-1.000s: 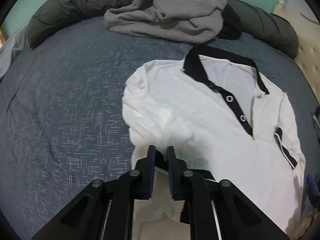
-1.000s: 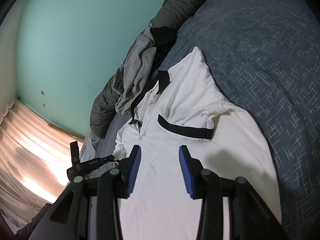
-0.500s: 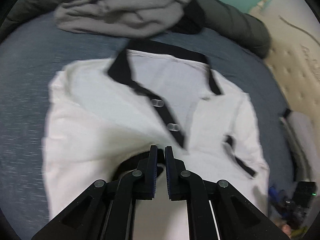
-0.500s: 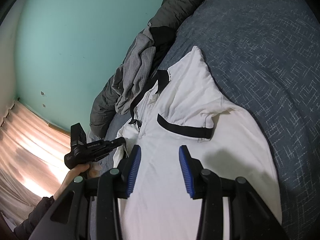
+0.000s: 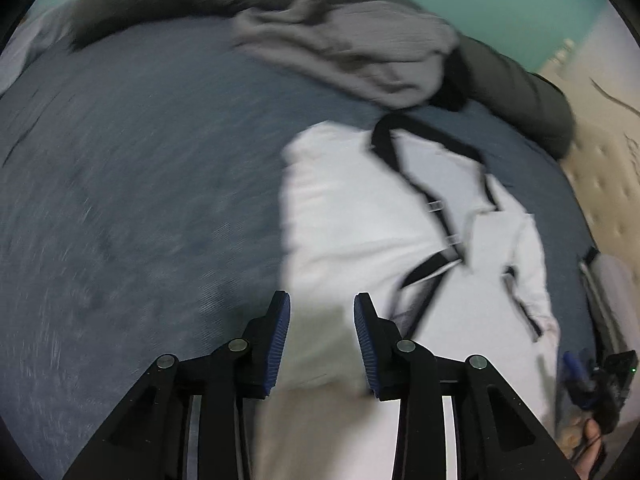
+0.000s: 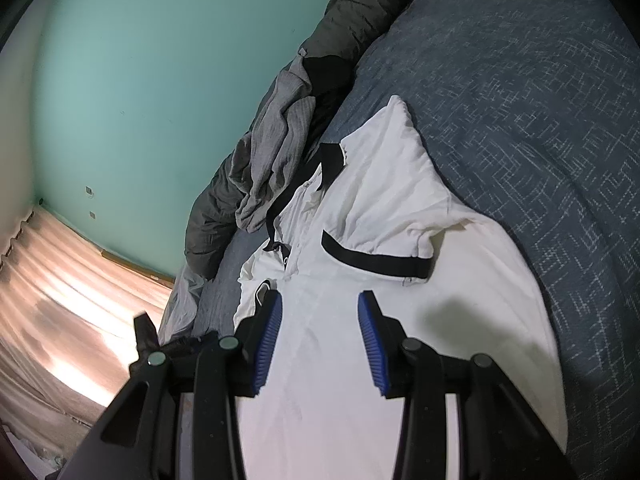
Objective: Fold clothes
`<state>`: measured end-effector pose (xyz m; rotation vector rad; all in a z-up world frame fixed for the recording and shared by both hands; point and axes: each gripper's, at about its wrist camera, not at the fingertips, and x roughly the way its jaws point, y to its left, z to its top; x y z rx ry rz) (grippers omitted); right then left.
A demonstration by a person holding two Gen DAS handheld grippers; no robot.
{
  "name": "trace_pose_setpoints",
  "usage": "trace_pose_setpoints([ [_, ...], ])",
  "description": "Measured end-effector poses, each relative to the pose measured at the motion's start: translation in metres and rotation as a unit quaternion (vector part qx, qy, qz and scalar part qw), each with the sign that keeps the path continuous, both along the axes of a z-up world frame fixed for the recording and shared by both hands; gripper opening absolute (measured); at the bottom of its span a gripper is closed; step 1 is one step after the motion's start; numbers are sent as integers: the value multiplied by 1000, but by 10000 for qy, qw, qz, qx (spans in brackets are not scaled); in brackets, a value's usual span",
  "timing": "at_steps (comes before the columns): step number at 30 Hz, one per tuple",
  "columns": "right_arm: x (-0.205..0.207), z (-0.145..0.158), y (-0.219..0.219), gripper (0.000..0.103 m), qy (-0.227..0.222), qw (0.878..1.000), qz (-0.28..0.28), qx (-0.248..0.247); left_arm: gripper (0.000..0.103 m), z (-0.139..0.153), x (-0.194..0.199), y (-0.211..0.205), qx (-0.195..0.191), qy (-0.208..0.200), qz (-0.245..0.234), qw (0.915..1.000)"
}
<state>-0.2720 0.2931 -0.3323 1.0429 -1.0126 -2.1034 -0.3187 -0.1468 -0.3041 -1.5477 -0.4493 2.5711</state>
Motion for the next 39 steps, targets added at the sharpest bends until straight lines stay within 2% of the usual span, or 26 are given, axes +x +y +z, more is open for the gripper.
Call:
trace_pose_setpoints([
  [4, 0, -2, -2, 40, -20, 10000, 22, 32, 37, -21, 10, -16, 283, -78, 92, 9995],
  [9, -1, -6, -4, 40, -83, 10000, 36, 23, 36, -27, 15, -7, 518, -105, -166, 9985],
  [10, -1, -6, -3, 40, -91, 10000, 34, 17, 34, -28, 15, -5, 503, -134, -216, 9984],
  [11, -1, -6, -3, 40, -87, 10000, 31, 14, 20, -29, 14, -2, 472, -172, -258, 9984],
  [12, 0, -6, -3, 40, -80, 10000, 27, 13, 13, -29, 13, 0, 428, -195, -278, 9985],
  [17, 0, -4, -1, 40, -66, 10000, 17, -3, 8, -28, 13, -6, 227, -187, -157, 9994],
  [27, 0, -5, -1, 40, -80, 10000, 25, -7, 8, -31, 16, -26, 57, -239, -5, 9997],
  [31, -1, -6, 0, 40, -98, 9999, 22, -23, 11, -32, 16, -28, 185, -406, 106, 9989],
  [34, 0, -5, 0, 40, -86, 10000, 11, -16, 15, -15, 12, -24, -153, -327, 71, 9993],
  [39, 0, -4, -3, 40, -48, 9999, 63, 71, 19, 6, -26, -25, -425, -158, 208, 9988],
])
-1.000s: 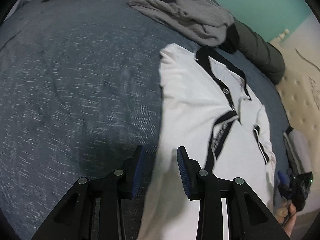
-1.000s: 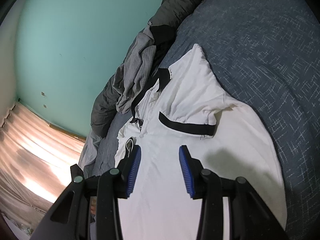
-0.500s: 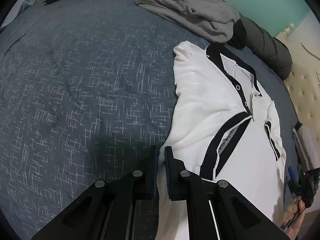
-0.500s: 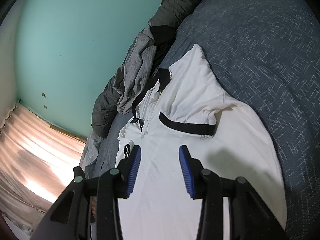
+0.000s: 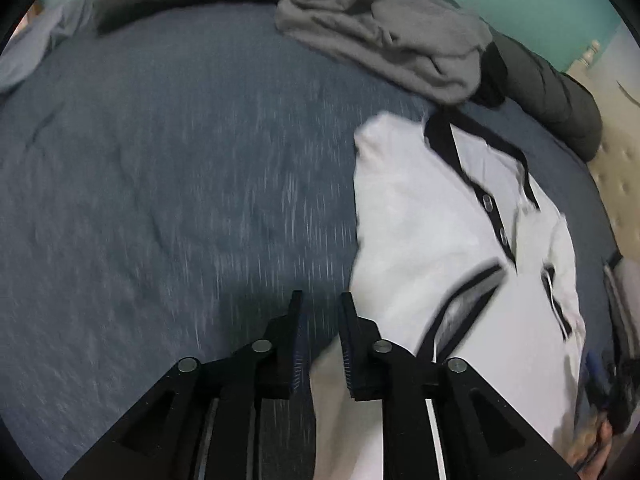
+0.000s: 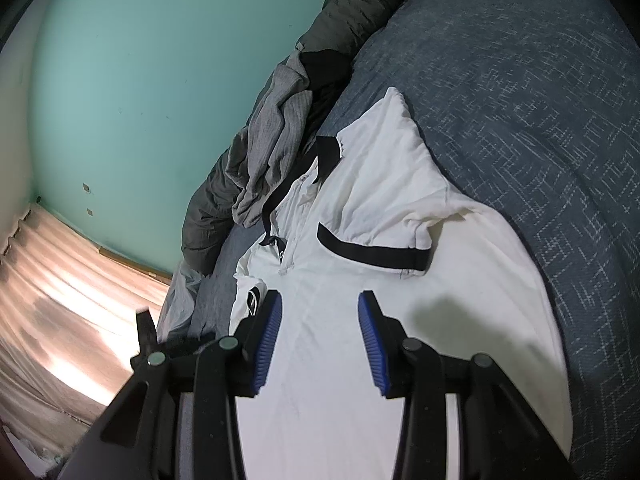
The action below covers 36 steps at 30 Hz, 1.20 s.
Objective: Fold clothes
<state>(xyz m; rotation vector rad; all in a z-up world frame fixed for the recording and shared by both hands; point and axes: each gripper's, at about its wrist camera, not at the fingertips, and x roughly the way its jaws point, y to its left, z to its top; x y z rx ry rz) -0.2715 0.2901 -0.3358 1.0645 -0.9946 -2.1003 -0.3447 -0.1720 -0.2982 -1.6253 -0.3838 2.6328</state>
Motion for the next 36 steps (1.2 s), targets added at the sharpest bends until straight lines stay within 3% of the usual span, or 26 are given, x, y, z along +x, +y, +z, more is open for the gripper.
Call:
trace_pose_setpoints([
  [7, -2, -1, -2, 41, 96, 9997, 17, 206, 21, 8, -91, 16, -199, 81, 0, 9998],
  [11, -6, -8, -5, 41, 10, 9997, 94, 206, 22, 0, -121, 22, -362, 12, 36, 9993],
  [18, -9, -13, -1, 41, -53, 9998, 59, 184, 23, -15, -145, 36, -596, -120, -23, 9981],
  [20, -8, -13, -1, 42, -56, 9998, 70, 183, 3, -17, -149, 36, -594, -109, 52, 9982],
  [28, -8, -13, -1, 42, -64, 9998, 96, 188, 3, -15, -165, 27, -690, -86, 483, 9964],
  [36, -8, -14, 0, 42, -74, 9997, 93, 215, 3, -27, -173, 12, -485, -138, 1201, 9915],
])
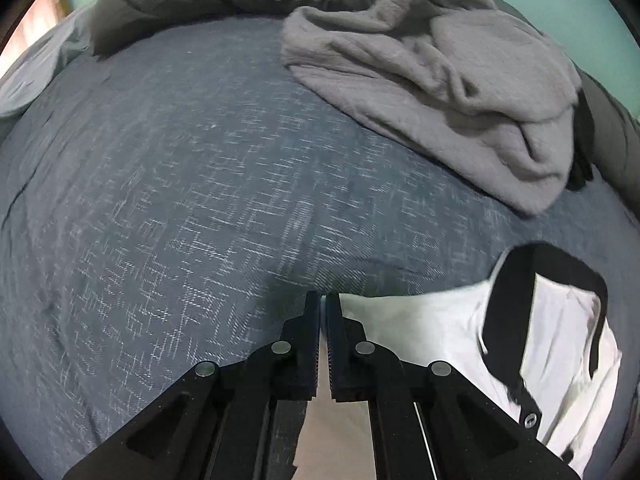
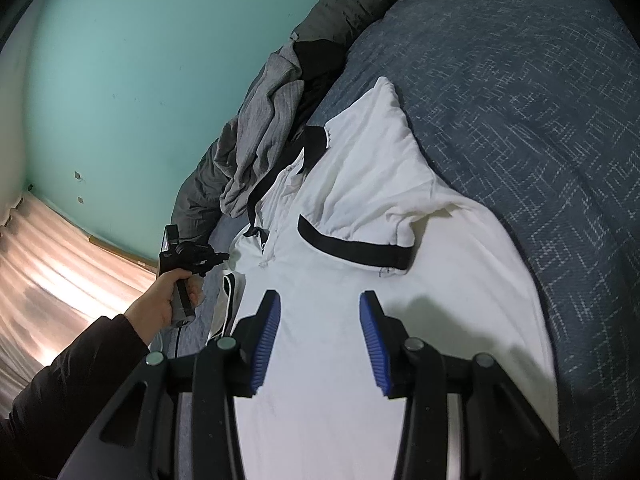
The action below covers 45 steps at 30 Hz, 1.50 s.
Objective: Fold clothes
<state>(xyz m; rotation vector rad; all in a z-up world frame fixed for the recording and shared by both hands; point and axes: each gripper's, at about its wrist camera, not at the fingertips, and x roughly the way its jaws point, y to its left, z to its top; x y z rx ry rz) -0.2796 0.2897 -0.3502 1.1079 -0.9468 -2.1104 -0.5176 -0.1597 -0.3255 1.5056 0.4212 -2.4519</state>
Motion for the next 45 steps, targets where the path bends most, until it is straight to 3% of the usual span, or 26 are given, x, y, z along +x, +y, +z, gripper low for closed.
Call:
trace_pose_setpoints([
  [4, 0, 0, -1, 42, 1, 10000, 19, -9, 5, -2, -2, -4, 286, -15, 126, 9995],
  [9, 1, 2, -1, 42, 17, 10000, 33, -45, 7, 20, 2, -9, 462, 183, 1, 9988],
  [11, 2, 5, -2, 42, 56, 10000, 41, -46, 13, 32, 7, -10, 408, 295, -67, 9987],
  [15, 3, 6, -2, 42, 71, 10000, 27, -65, 14, 41, 15, -12, 232, 332, -348, 9986],
  [25, 2, 6, -3, 42, 60, 10000, 23, -50, 13, 13, 38, 10, 7, 160, -1139, 9934],
  [37, 2, 6, -3, 42, 60, 10000, 36, -26, 13, 1, 6, 12, 172, 169, -718, 9971],
  [45, 1, 7, -2, 42, 75, 10000, 45, -19, 13, 36, 53, -3, 269, 457, -810, 9953],
])
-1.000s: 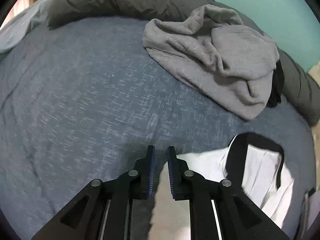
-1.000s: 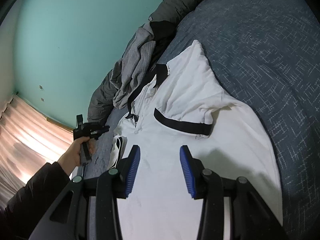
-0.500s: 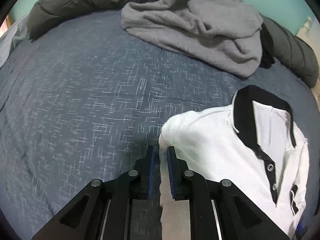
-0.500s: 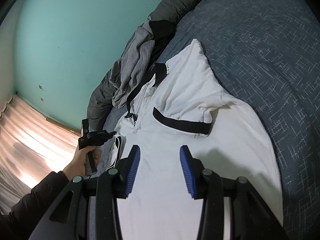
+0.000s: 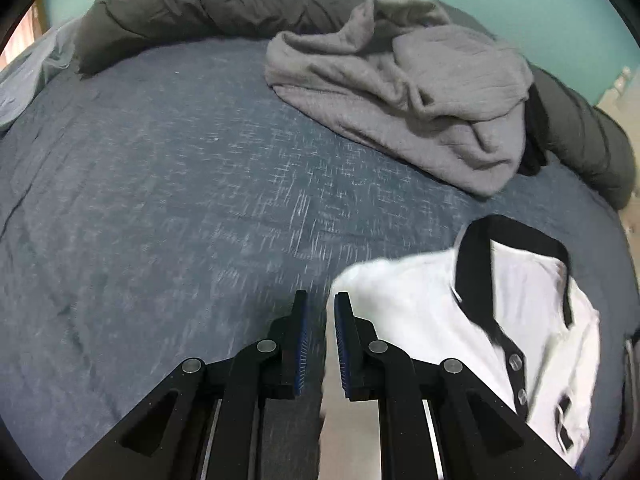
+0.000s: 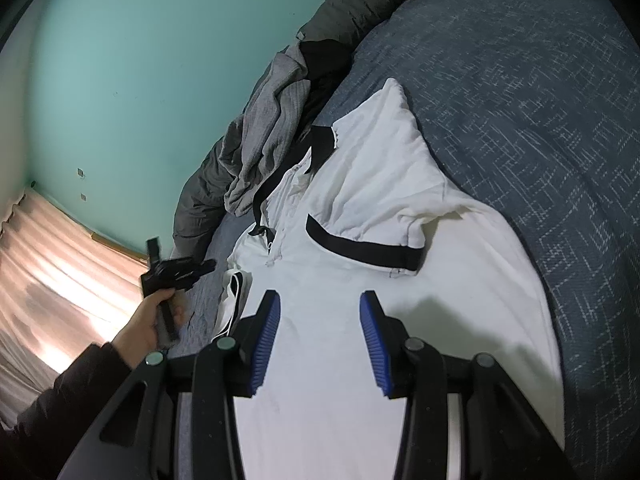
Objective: Fold clothes
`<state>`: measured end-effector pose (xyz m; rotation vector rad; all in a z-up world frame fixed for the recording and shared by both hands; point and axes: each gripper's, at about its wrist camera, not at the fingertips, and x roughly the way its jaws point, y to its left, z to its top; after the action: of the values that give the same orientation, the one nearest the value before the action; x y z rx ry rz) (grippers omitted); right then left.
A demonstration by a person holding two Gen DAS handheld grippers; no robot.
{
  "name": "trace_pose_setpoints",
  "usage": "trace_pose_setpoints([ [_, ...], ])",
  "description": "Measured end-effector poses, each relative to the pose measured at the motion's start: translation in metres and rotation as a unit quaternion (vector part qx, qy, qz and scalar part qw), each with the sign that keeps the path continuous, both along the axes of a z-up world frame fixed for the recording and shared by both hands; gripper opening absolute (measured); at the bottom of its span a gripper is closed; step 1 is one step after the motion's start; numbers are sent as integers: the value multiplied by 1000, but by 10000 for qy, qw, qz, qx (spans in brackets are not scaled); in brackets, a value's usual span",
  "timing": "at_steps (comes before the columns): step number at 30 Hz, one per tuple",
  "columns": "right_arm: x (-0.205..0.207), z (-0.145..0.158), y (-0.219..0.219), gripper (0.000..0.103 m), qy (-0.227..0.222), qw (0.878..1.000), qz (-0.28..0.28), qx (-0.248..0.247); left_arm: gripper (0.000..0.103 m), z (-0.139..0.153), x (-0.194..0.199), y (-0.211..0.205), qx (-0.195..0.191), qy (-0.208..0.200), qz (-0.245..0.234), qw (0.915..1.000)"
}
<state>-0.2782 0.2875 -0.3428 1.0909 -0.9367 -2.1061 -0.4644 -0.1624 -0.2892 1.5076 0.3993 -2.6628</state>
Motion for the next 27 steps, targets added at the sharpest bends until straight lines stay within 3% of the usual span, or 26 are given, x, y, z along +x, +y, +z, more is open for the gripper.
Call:
trace_pose_setpoints([
  [7, 0, 12, 2, 42, 97, 10000, -5, -11, 14, 21, 95, -24, 364, -148, -142, 9991],
  [16, 15, 42, -3, 42, 150, 9996, 252, 22, 14, 40, 233, -37, 431, -488, -345, 9973],
  [18, 24, 50, -5, 45, 148, 9992, 357, 34, 14, 44, 257, -38, 455, -509, -407, 9968],
  [20, 35, 59, -3, 56, 160, 9988, 461, 71, 14, 50, 283, -40, 438, -522, -480, 9965],
  [27, 84, 78, 24, 56, -77, 9891, 1082, 995, 14, 59, 355, -37, 425, -590, -849, 9937],
])
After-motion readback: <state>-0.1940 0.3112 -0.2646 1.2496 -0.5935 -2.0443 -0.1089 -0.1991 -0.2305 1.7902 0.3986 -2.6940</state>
